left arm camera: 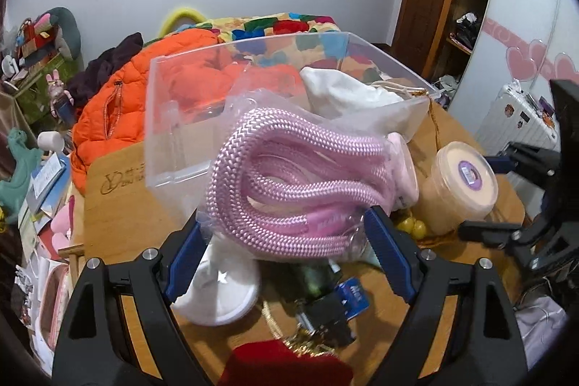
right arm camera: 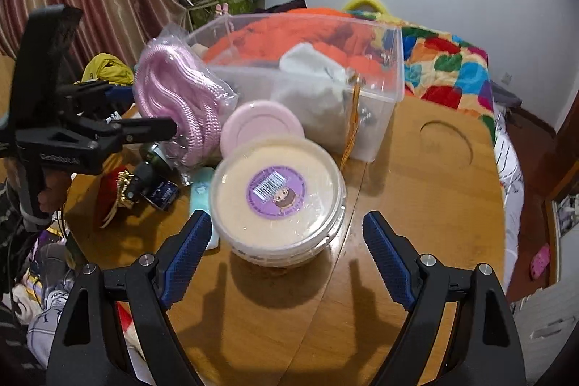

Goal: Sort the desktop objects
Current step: 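Grasp the cream tub with right tool while left tool reaches the pink rope bag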

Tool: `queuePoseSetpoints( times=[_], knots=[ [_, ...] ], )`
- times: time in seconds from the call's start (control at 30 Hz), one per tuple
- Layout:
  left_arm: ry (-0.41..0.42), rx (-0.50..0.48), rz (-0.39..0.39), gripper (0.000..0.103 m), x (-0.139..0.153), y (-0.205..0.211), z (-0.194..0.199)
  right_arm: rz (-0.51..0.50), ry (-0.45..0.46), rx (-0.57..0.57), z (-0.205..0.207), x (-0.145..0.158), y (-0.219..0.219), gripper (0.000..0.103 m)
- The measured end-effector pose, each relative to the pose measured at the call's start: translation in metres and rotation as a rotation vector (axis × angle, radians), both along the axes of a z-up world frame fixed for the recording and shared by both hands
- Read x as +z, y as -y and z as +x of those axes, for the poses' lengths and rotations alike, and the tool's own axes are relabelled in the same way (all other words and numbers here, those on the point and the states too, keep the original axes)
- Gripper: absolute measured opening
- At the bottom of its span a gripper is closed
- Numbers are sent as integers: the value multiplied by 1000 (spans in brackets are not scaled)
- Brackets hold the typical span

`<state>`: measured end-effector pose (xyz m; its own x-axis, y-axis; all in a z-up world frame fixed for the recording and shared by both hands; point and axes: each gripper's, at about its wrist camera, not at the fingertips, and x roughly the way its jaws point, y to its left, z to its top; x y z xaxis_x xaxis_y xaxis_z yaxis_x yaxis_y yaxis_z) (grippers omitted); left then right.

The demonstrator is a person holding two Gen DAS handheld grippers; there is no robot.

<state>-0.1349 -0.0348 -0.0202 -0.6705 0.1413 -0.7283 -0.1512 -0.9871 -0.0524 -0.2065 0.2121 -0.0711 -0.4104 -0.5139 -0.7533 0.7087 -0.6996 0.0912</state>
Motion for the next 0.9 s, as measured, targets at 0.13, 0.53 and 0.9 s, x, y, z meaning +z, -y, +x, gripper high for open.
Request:
queuePoseSetpoints(
  times=[0.13, 0.53, 0.9],
  knots=[
    [-1, -20, -34, 86, -2, -8, -3, -25, 6, -4, -5, -5, 2, 83],
    [39, -25, 22, 97, -9, -14, -17, -46, -7, 4, 0, -11, 8, 62],
    [-73, -94, 50, 78, 22, -23, 14, -60, -5, 3, 1, -11, 5, 62]
  ],
)
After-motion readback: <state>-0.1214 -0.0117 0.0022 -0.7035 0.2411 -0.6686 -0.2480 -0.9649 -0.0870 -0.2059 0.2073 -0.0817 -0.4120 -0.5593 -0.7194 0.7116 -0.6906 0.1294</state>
